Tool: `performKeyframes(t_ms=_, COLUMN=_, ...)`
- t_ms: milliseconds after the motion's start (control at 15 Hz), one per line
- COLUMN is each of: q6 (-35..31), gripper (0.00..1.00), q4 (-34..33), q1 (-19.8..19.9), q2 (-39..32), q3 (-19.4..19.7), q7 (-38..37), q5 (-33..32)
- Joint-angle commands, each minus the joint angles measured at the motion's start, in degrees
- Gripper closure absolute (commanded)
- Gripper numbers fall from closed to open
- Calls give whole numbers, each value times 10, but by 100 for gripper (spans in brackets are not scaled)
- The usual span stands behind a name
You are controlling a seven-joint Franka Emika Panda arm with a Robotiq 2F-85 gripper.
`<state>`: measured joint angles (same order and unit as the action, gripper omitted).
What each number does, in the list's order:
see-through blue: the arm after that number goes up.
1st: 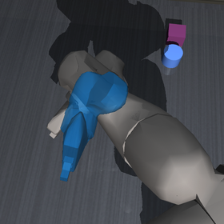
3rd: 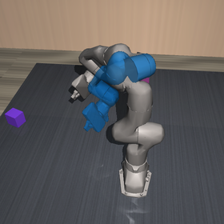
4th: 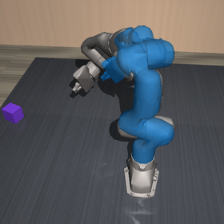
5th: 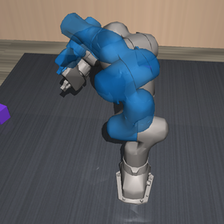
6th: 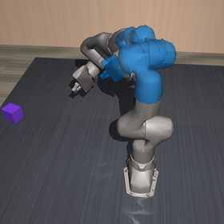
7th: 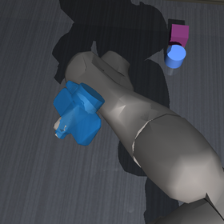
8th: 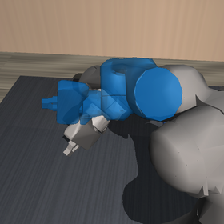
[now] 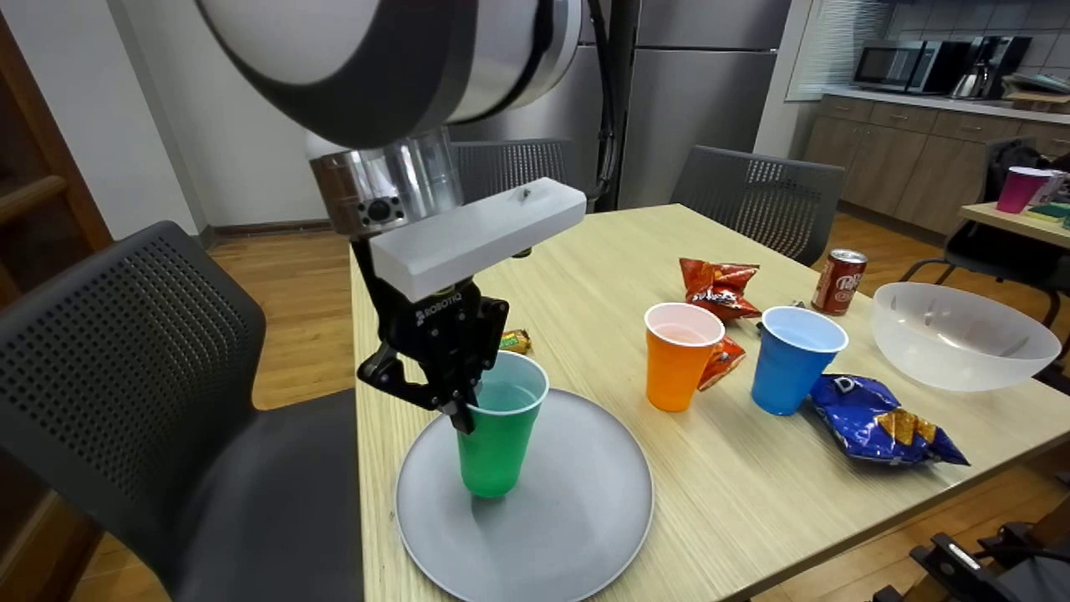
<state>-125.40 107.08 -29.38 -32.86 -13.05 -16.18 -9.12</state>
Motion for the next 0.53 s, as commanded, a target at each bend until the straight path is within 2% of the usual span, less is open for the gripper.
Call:
performKeyframes(t_ms=0, q6=47, gripper=99, q4=-68, q1=-12, q2=-43, q3=4, q7=12, q5=-14)
performKeyframes(t_ms=467, q6=87, gripper=99, q4=-140, q1=-23, q2=-95, q3=8, q7=31, q5=-19)
